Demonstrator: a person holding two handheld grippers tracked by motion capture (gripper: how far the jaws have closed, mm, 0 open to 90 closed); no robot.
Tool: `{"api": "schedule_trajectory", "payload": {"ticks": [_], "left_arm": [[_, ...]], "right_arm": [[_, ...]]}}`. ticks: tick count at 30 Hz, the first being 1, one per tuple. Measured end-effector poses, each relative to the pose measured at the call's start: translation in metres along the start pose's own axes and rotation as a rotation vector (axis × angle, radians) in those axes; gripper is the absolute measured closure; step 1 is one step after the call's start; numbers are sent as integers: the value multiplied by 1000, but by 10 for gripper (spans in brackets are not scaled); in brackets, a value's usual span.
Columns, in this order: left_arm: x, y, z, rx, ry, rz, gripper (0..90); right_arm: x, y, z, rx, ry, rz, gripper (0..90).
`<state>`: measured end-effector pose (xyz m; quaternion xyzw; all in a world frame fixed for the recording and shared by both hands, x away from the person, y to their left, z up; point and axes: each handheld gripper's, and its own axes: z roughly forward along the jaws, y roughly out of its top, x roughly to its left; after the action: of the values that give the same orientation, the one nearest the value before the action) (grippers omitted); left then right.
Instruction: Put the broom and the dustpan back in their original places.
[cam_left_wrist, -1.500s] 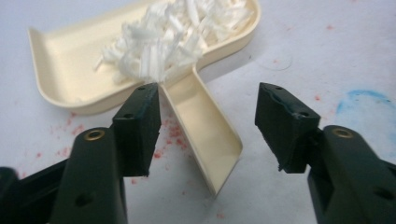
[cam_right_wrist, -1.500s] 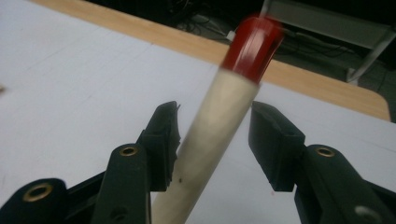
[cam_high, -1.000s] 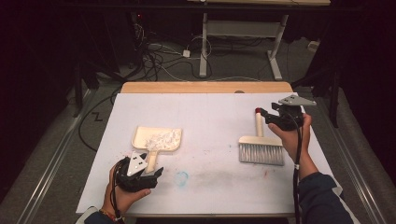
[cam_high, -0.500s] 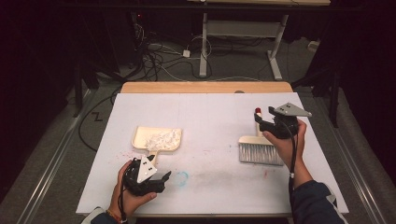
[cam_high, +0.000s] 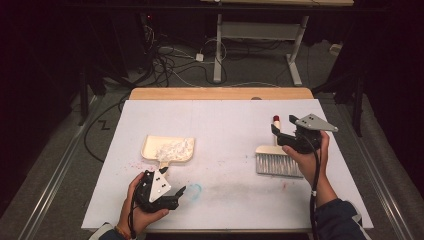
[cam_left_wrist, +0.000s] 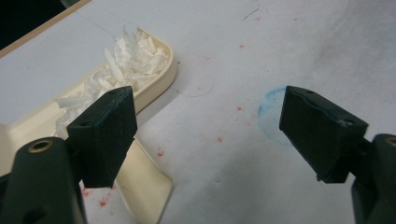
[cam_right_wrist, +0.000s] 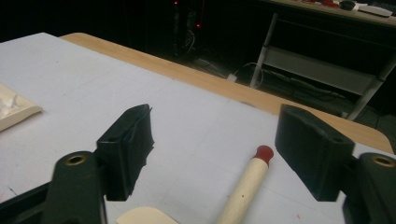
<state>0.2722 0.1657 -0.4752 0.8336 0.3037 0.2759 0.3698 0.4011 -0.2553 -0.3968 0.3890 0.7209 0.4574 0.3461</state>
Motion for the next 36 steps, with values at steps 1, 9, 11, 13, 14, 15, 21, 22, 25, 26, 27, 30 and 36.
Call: {"api": "schedule_trajectory", "payload": {"ticks": [1,9,11,13,14,15,21,22,25,26,27,30,36], "left_arm": [[0,0,0,2,0,4,182],[0,-1,1,2,-11,4,180],[0,-1,1,6,-11,5,178],[0,-1,2,14,-9,3,177],[-1,-1,2,13,-9,3,175],[-1,0,2,11,-10,3,175],[-1,0,2,10,-11,6,175],[-1,-1,2,11,-11,6,175],[-1,-1,3,17,-16,11,175],[-2,-1,3,17,-16,13,175],[-2,-1,3,19,-17,14,175],[-2,-1,3,19,-20,17,175],[-1,-2,5,31,-27,18,161]], "right_arm": [[1,0,-1,1,2,-5,276],[5,2,-11,-19,33,-25,241],[7,3,-14,-24,44,-30,232],[9,4,-17,-23,37,-43,219],[10,4,-18,-23,47,-41,212],[11,4,-19,-23,50,-47,209],[18,6,-25,-25,64,-70,196],[19,6,-26,-26,64,-78,196],[21,6,-29,-24,69,-86,196],[22,6,-29,-24,72,-87,196],[23,7,-30,-23,75,-92,195],[25,6,-32,-25,73,-99,192],[28,9,-42,-42,66,-122,191]]}}
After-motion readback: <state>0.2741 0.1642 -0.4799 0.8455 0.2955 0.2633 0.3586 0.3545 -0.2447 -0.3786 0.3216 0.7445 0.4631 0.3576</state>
